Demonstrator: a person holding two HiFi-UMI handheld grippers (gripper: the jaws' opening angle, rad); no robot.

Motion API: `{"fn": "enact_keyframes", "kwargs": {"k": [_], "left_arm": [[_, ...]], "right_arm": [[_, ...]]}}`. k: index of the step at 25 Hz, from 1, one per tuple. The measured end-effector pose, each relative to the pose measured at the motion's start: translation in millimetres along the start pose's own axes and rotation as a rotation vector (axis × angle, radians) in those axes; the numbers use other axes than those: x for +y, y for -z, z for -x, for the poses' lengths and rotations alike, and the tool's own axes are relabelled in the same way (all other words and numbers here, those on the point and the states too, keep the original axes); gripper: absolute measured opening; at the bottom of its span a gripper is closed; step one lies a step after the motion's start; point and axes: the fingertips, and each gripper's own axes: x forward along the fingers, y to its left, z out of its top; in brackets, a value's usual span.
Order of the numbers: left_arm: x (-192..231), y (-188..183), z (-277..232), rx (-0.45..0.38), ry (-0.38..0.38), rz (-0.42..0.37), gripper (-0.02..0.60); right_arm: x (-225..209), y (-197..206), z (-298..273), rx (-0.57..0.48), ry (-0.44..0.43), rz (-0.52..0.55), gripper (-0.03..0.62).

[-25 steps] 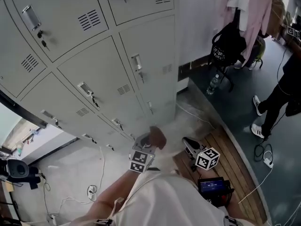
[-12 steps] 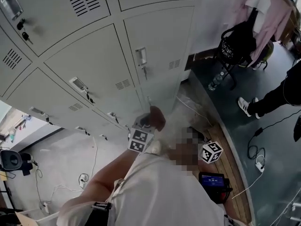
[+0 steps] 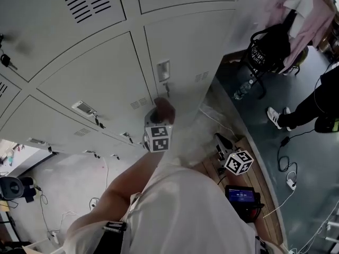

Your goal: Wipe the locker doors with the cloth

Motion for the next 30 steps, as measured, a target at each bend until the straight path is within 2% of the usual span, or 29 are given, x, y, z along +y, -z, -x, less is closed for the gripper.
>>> {"fn": "enact_keyframes", "kwargs": {"k": [5,10,17,26,30], "left_arm": [[-1.4,-14.2,-27.8,-0.047,0.004,0.011,0.08],[-39.5,-24.4,-60.7,-0.082,0.087,-0.048,0.08],[-106.0,-46.1,-109.5,-0.108,0.2,-0.143,0.08],[-170.6,-67.4,-157.7,-0.086,0.259,-0.249,0.08],[-191.7,-95.3,-163.3,-0.119,0.273,-0.262,0.08]], "right_arm": [[-1.0,-7.6,-22.9,-0.007,0.006,0.011,0.02],[-9.5,-13.2,-25.7,-0.016,0.04,0.009,0.02],[-32.1,-19.1,1.1,-0.045,0.131,-0.003,0.02],[-51.4,-12.3,55.6,-0.106,0.253,-0.05,0.02],[-53.2,-2.2,71.5,-0.103,0.276,-0.073,0.02]]}}
